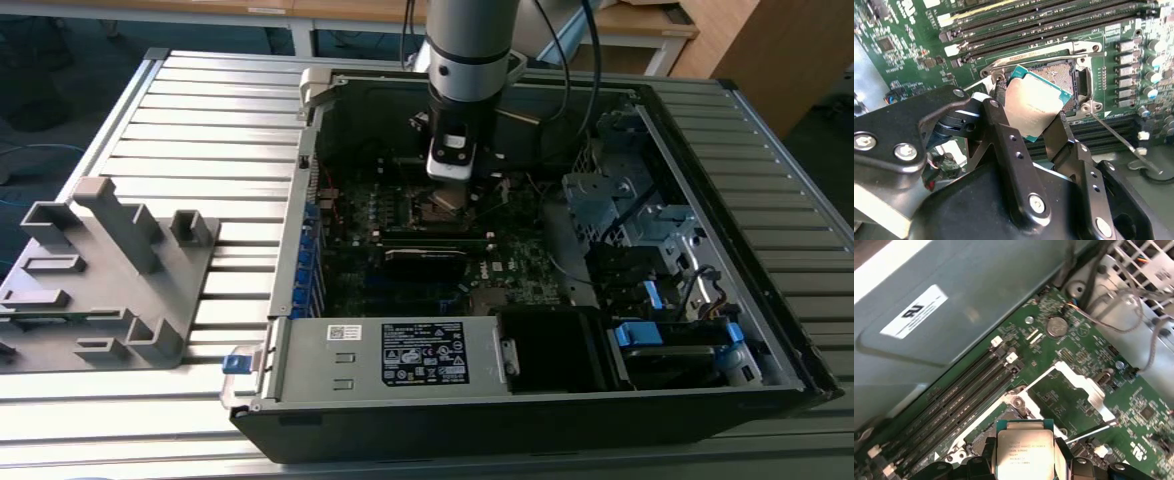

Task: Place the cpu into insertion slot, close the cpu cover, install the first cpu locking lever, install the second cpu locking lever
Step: 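Place the cpu into insertion slot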

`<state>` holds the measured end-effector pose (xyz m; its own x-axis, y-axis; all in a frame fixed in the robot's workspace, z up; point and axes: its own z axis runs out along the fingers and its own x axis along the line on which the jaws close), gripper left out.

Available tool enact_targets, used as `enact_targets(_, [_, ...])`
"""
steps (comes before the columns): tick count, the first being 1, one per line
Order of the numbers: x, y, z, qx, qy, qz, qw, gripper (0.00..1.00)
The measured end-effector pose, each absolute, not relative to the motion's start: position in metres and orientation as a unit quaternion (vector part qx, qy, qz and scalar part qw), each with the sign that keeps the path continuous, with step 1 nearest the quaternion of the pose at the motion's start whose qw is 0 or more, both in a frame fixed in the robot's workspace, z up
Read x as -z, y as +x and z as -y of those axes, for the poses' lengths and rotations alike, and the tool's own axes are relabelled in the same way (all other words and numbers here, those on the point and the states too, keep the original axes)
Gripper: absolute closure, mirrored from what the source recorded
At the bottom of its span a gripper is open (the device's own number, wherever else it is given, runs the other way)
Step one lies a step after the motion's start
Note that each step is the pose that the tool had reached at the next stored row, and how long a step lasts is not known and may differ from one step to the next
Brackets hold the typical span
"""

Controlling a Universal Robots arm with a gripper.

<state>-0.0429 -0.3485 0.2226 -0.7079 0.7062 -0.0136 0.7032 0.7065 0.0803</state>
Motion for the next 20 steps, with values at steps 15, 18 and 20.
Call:
enact_targets(15, [-0.222, -0.0429, 0.3485, -0.031, 0.503, -0.863, 0.026, 0.46])
enact_targets(18, [-0.2218, -0.0429, 0.3485, -0.031, 0.526, -0.849, 0.027, 0.46])
enact_targets(20, [-0.2216, -0.0429, 0.3485, -0.03, 0.542, -0.839, 0.027, 0.46])
